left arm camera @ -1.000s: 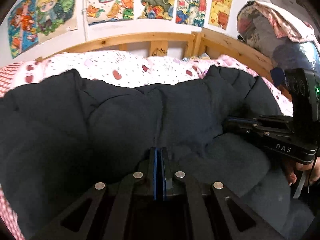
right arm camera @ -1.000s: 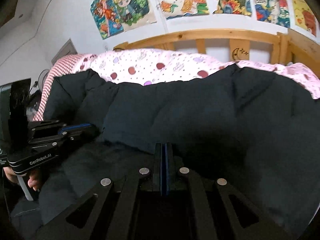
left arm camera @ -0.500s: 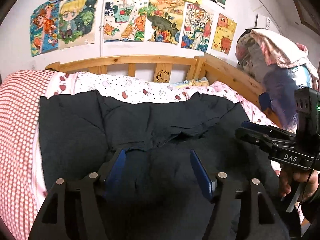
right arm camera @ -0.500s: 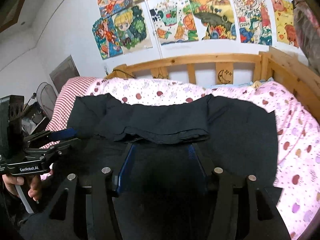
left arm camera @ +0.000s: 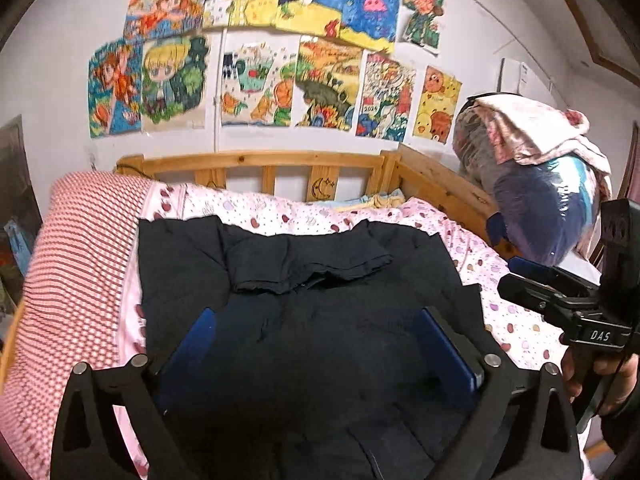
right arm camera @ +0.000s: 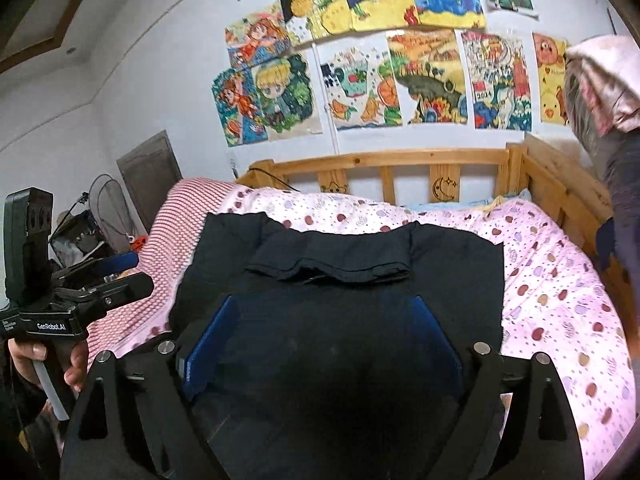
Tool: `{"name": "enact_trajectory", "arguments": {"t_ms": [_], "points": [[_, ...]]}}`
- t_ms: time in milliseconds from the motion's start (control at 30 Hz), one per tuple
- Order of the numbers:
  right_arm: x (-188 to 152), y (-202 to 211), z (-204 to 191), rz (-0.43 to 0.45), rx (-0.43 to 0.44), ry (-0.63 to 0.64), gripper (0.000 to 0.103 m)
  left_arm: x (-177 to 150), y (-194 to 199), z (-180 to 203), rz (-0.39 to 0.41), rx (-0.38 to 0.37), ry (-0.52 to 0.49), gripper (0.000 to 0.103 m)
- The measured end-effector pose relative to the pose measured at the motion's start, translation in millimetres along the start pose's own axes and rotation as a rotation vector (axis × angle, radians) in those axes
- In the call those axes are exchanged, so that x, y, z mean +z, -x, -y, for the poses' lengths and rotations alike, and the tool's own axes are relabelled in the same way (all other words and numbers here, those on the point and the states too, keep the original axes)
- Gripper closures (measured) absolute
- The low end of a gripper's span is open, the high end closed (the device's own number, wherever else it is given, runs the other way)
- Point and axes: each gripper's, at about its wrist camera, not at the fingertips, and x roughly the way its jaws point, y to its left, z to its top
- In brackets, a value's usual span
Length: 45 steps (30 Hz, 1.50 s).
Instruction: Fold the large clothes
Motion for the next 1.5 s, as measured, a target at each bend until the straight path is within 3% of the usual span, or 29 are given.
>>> {"name": "enact_trajectory", "arguments": {"t_ms": [400, 700, 1500], "points": [[-21.8, 94.1, -32.2, 0.056, -0.014, 0.036, 0.015, -21.7, 93.3, 34.1, 0.066, 0.015, -0.083, 0.000], [-55.1, 142.2, -43.1, 0.055, -0.020, 0.043, 0.014, -51.6, 137.2, 51.9, 0.064, 0.038, -0.122, 0.000], [-161.1, 186.1, -50.5, -0.020, -0.102, 0.114, 0.014, -148.4, 188.4, 32.3, 0.018, 0.029, -0.190, 0.000]]}}
